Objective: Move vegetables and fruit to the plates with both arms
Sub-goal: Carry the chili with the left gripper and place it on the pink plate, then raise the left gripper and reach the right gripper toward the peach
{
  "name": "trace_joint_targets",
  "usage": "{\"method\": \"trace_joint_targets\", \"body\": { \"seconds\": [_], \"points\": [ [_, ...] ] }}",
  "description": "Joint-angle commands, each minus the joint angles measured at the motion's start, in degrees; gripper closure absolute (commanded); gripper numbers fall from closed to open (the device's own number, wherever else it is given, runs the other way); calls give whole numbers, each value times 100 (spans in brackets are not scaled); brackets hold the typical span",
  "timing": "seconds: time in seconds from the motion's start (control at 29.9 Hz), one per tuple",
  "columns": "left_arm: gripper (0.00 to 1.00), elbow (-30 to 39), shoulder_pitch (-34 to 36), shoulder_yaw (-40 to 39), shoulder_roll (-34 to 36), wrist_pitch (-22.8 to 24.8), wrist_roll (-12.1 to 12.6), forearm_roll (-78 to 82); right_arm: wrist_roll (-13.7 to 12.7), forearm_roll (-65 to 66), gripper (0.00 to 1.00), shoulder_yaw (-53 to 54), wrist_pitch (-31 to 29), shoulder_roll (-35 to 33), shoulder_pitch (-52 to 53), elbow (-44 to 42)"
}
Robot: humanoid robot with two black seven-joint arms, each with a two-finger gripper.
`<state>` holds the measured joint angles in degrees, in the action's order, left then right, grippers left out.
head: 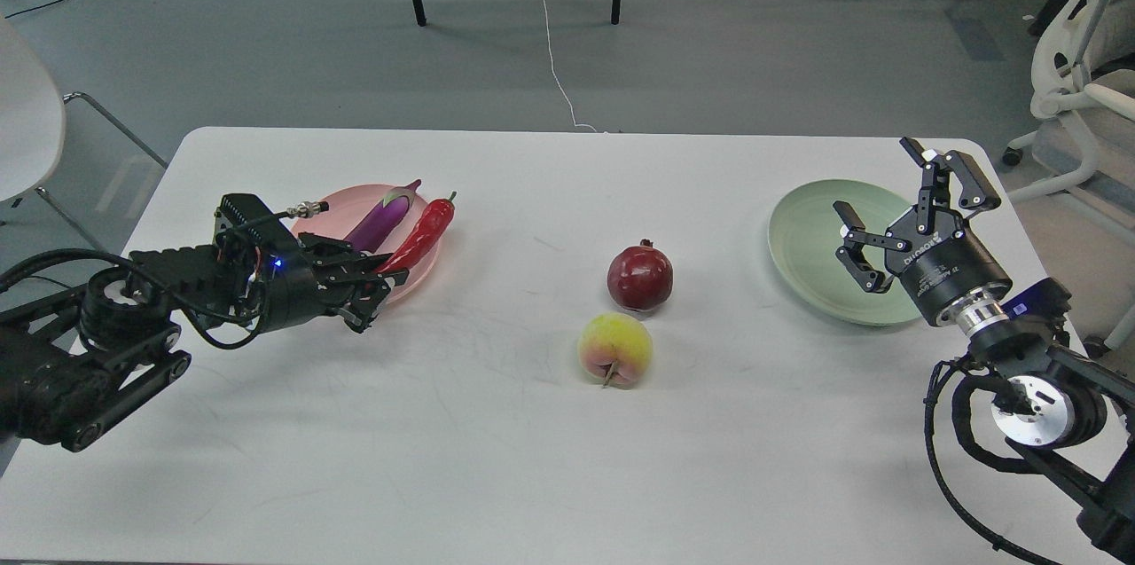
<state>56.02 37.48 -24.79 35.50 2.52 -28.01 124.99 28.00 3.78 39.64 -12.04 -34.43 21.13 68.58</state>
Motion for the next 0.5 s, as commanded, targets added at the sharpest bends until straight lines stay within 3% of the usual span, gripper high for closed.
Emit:
{"method": "trace_joint_targets", "body": {
  "seconds": [0.0, 0.1, 0.23, 0.4, 0.47],
  "points": [
    [80, -12, -4, 0, 10, 3, 1, 1, 0, 0, 1, 0, 0, -2, 5, 6],
    [73, -39, -13, 9, 10, 3, 1, 1, 0, 0, 1, 0, 0, -2, 5, 6],
    [56, -65, -13, 0, -8, 3, 1, 1, 0, 0, 1, 0, 0, -2, 5, 15],
    [47, -92, -4, -9, 10, 12, 1, 1, 0, 0, 1, 0, 0, -2, 5, 41],
    [37, -92, -4, -18, 10, 12, 1, 1, 0, 0, 1, 0, 0, -2, 5, 41]
  ]
}}
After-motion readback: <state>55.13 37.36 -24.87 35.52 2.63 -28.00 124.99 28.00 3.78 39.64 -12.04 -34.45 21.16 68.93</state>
